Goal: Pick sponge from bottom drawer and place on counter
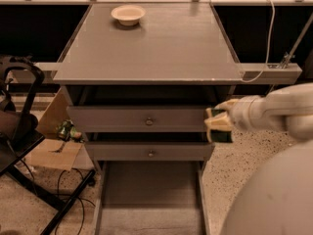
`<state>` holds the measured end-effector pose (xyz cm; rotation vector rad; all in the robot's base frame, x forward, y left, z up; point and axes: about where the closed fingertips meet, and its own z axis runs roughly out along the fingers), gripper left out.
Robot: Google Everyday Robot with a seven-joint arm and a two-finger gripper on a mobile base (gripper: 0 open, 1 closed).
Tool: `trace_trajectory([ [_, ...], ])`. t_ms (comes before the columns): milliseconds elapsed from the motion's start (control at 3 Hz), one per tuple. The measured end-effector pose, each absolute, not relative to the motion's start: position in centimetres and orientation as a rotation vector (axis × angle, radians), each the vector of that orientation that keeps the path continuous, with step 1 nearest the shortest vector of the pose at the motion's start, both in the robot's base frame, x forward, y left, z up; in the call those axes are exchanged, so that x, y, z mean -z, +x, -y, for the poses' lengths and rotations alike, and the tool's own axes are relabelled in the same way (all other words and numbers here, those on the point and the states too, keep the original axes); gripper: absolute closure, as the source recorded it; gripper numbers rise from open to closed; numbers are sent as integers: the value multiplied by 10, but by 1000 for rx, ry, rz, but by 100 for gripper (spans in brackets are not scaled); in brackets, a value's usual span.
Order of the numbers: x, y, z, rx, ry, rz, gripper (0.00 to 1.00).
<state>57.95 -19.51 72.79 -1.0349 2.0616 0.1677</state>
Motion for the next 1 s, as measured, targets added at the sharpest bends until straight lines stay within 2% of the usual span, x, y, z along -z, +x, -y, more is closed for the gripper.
trace_trajectory([
  [667, -832, 566, 295, -119, -914, -2005, 100],
  [1000, -836, 570, 291, -113, -934, -1993, 100],
])
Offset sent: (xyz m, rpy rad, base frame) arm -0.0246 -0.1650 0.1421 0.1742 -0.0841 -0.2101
